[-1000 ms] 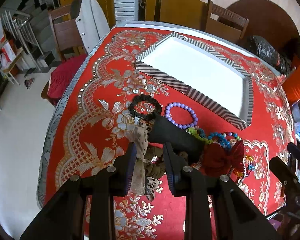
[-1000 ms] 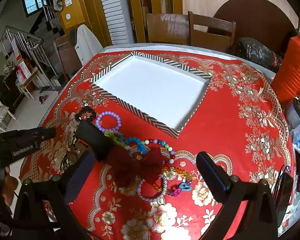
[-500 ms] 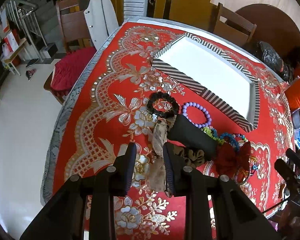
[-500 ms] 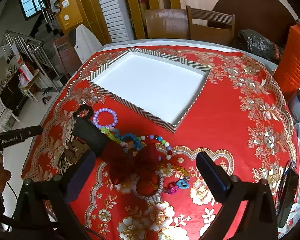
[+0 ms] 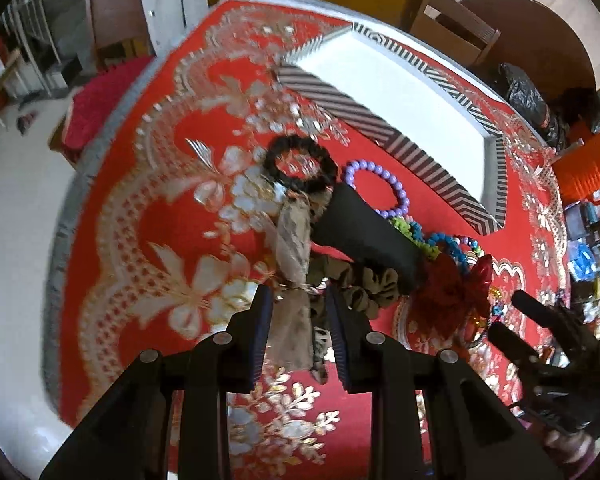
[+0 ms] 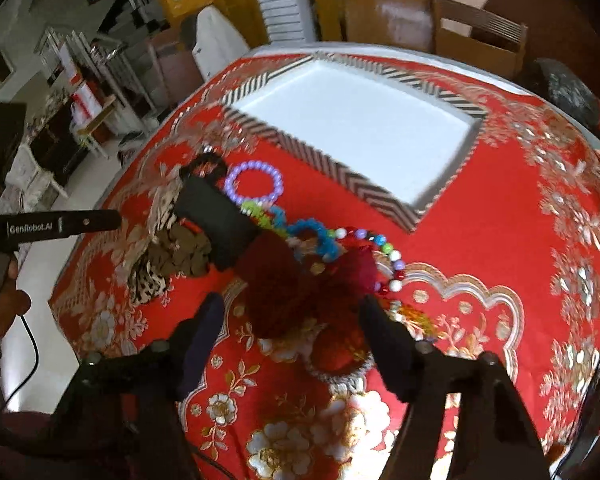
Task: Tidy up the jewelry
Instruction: 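Lift the lace scrunchie with the left gripper while the right gripper grasps the red bow, then carry both items into the striped tray and open both grippers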
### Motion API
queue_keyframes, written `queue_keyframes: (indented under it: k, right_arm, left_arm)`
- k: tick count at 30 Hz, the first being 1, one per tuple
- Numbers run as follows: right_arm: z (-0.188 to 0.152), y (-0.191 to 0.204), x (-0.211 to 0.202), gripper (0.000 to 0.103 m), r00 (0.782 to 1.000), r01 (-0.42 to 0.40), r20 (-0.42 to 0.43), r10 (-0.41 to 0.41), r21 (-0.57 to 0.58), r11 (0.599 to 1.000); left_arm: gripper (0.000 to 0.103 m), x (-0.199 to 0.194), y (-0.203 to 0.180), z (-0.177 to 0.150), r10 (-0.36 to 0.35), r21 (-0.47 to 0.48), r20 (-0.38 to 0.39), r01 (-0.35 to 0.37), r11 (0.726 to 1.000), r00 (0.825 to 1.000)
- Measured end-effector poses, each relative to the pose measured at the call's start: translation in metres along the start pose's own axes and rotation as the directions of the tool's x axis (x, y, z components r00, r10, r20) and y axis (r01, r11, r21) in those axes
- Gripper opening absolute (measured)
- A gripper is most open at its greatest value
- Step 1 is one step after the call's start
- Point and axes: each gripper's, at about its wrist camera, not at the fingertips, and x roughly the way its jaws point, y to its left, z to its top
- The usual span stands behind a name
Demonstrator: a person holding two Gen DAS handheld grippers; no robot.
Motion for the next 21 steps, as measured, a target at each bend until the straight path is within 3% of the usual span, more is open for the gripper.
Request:
queue_keyframes:
  k: [5,9,10,11,13,14,17,21]
  right_arm:
    - [0.01,0.014,0.023,0.07,0.999,0.039,-0.021,-0.042,-0.119,0.992]
    - [0.015,0.018,0.039,0.07,0.996,0.065,-0.056,-0.076,-0.175,0.982]
    - [0.015,0.018,0.043,0.065,0.994,0.071,-0.066,-0.084,-0.176,0.982]
    - [0.015,0.016,0.046,0.043,0.994,0.067,-0.078,-0.081,-0.17,0.983]
    - [0.014,0.01,0.052,0.013,0.993,0.055,-0.1,-0.069,-0.137,0.989]
    - [0.013,0.006,0.052,0.012,0.994,0.036,-0.096,-0.047,-0.107,0.994]
    - [0.014,-0.001,0.048,0.003,0.995,-0.005,-0.1,0.0,-0.048,0.999]
    - [0.016,-0.007,0.025,0.002,0.996,-0.075,-0.056,0.075,0.015,0.997]
  left_arm:
    - [0.017,0.022,0.001,0.003,-0.053,-0.013,-0.045,0.053,0.999,0.998]
    - [0.017,0.036,-0.001,0.002,-0.047,-0.002,-0.076,0.047,0.999,0.996]
    - [0.017,0.04,-0.002,0.002,-0.036,0.013,-0.084,0.037,0.999,0.996]
    - [0.017,0.042,-0.003,0.002,-0.021,0.024,-0.093,0.023,0.999,0.995]
    - [0.017,0.043,-0.005,0.001,0.018,0.049,-0.084,-0.014,0.999,0.996]
    - [0.017,0.044,-0.006,0.001,0.02,0.061,-0.079,-0.015,0.998,0.997]
    - [0.0,0.041,-0.007,-0.001,0.008,0.083,-0.067,-0.002,0.997,0.998]
    - [0.0,0.02,0.0,0.002,-0.022,0.079,-0.048,0.025,0.997,0.999]
